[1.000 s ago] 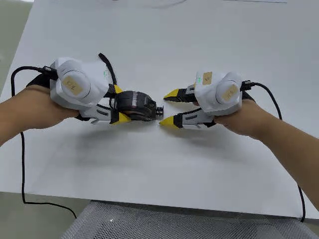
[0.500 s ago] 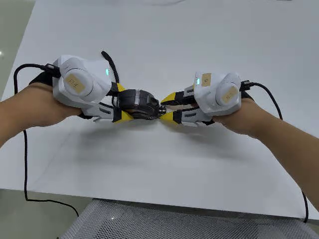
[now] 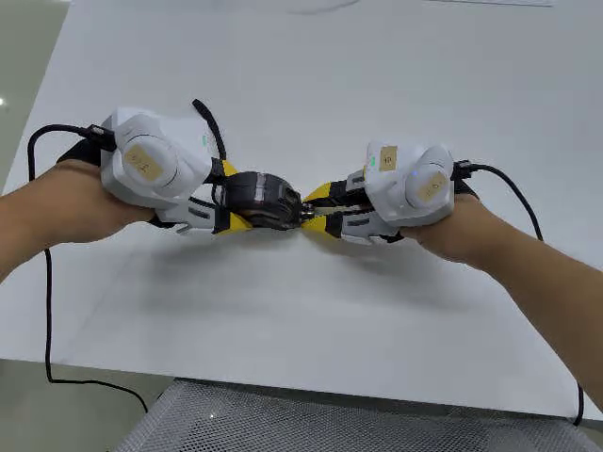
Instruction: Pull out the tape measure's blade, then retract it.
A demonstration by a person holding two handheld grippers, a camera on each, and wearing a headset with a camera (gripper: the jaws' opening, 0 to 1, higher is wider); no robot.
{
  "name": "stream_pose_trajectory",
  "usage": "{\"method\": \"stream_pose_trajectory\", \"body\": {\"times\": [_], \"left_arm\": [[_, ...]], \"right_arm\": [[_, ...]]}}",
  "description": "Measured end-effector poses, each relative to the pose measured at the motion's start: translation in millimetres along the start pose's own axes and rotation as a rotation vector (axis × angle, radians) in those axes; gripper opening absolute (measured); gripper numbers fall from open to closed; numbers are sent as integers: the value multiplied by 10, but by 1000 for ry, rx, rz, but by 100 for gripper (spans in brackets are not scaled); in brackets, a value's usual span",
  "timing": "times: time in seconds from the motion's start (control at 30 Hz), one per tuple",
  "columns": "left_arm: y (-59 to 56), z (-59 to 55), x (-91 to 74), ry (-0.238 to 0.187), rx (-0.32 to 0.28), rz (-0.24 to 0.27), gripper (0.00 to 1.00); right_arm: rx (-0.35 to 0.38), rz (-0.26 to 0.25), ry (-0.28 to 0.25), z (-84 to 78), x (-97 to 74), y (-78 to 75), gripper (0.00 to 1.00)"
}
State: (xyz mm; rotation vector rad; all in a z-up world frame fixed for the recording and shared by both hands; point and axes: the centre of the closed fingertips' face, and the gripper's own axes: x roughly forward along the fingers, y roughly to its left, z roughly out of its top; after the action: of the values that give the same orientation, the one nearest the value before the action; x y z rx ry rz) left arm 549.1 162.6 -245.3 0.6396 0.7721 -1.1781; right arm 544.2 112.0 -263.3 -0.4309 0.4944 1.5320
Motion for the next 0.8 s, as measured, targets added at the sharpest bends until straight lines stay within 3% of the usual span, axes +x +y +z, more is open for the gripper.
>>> {"method": "stream_pose_trajectory", "body": {"times": [0.8], "left_arm": [[3, -21, -11, 9, 20, -6, 27]], "right_arm": [[-10, -11, 11, -22, -94, 29, 9]]}}
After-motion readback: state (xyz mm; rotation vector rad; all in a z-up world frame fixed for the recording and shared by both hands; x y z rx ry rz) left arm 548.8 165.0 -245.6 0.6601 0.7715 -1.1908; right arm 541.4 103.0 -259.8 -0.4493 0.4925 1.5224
